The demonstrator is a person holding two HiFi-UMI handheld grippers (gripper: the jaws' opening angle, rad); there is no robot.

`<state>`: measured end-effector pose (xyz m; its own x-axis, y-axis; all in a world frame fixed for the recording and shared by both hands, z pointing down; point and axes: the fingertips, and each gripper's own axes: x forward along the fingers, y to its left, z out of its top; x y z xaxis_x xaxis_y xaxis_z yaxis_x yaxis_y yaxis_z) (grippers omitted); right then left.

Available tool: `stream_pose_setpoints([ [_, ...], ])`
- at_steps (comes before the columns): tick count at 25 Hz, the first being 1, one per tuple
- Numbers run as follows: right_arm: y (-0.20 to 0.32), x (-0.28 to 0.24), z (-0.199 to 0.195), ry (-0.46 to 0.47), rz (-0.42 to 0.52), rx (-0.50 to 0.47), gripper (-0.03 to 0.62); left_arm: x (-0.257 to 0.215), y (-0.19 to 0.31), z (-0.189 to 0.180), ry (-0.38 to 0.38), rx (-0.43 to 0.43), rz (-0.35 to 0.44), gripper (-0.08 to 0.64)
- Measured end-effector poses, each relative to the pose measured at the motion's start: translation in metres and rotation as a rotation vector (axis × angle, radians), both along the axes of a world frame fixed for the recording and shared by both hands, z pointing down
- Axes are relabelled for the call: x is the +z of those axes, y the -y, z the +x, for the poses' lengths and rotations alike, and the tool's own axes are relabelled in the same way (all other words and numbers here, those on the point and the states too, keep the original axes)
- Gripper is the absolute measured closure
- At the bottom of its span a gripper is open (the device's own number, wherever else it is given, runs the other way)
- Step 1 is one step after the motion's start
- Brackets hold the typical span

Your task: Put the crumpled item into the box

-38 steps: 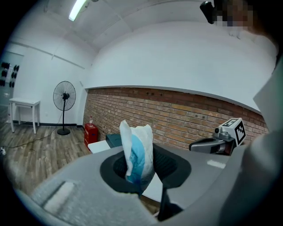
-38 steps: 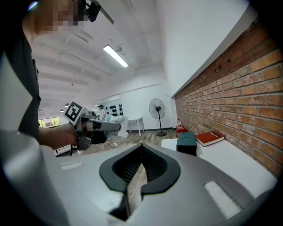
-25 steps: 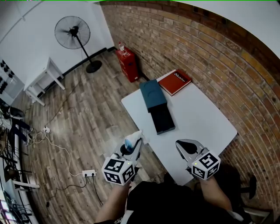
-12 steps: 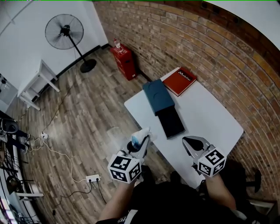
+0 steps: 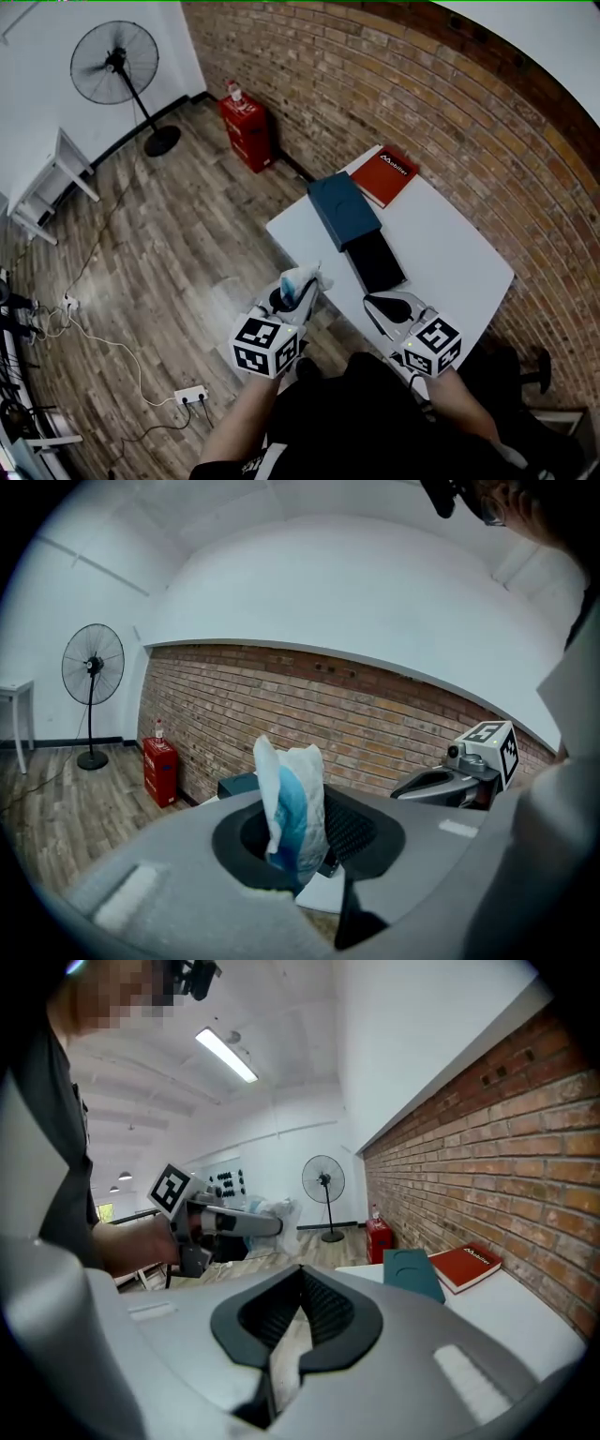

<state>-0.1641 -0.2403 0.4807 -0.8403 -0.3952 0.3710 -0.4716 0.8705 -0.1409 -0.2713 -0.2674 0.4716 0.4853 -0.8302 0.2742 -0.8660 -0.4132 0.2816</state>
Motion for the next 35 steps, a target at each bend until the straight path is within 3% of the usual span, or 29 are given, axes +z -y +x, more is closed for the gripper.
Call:
stream_pose_setpoints([
  [7, 0.045, 0.0, 0.03, 0.01, -0.026, 0.131, 0.591, 0.015, 0.04, 0.017, 0.006, 0.081, -0.053, 0.477],
  [18, 0.109, 0.031, 0.108, 0.019, -0.098, 0.254, 0.591, 0.064, 0.115, 0.102, 0.035, 0.196, -0.176, 0.477],
  [25, 0.143, 0.051, 0.143, 0.056, -0.145, 0.305, 0.591, 0.117, 0.135, 0.139, 0.109, 0.264, -0.308, 0.477],
  [30, 0.156, 0.065, 0.16, 0.066, -0.158, 0.32, 0.591, 0.168, 0.126, 0.17, 0.181, 0.368, -0.41, 0.476],
  [35, 0.16, 0.076, 0.17, 0.07, -0.174, 0.333, 0.591, 0.207, 0.118, 0.195, 0.265, 0.509, -0.419, 0.474],
])
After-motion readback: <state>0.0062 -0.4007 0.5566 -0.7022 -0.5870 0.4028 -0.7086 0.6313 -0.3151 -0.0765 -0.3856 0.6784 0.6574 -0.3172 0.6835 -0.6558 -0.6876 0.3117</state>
